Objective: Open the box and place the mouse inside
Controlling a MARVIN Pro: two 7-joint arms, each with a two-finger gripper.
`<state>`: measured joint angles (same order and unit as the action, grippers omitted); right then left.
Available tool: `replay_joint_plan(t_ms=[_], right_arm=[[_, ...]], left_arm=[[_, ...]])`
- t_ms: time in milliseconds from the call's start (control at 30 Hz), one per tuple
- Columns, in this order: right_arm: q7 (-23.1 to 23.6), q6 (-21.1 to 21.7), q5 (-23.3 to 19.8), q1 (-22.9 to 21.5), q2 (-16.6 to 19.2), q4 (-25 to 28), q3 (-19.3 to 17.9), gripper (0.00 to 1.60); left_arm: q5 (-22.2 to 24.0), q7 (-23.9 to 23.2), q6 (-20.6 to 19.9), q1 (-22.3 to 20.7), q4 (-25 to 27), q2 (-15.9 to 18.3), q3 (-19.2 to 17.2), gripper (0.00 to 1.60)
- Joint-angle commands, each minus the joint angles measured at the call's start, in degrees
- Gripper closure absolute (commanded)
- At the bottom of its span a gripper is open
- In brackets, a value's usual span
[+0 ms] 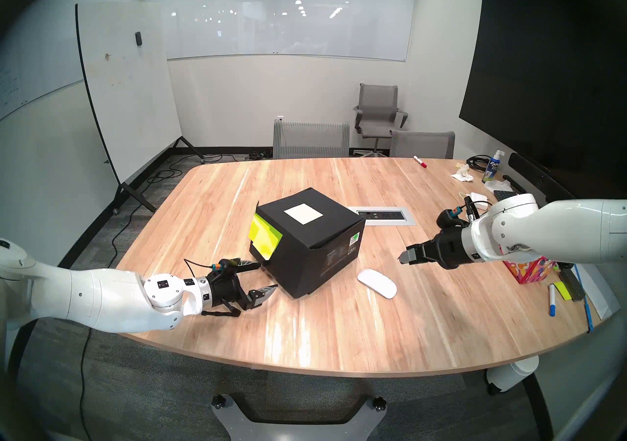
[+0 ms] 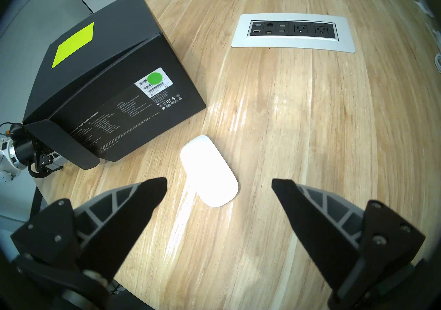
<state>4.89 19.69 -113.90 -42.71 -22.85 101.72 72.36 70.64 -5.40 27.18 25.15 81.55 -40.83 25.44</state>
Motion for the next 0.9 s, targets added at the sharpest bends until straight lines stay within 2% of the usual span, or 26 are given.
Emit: replay_joint_plan(t_ms=[0,300,567,867], right_arm=[[-0.1,0.0,0.1,-0.8,-0.1,0.1,-0.4,0.0],[-0.1,0.0,0.1,-0.8,-0.1,0.1,-0.4,0.0],[-0.1,-0.1,0.1,-0.8,-0.1,0.1,-0.4,0.0],[-0.1,-0.1,0.1,-0.7,-0.1,0.1,-0.4,0.0]], left_arm=[[0.7,0.1,0.1,-0.7,0.3,-0.4,-0.9,0.0],[3.5,-1.3,-0.9,-1.0,0.7,0.2,-1.3,0.0],[8.3,-4.4,-0.8,-1.2,2.2,1.8,-2.9,0.0],[13.1,-10.4,0.0,-1.8,5.3,5.9,-4.2,0.0]])
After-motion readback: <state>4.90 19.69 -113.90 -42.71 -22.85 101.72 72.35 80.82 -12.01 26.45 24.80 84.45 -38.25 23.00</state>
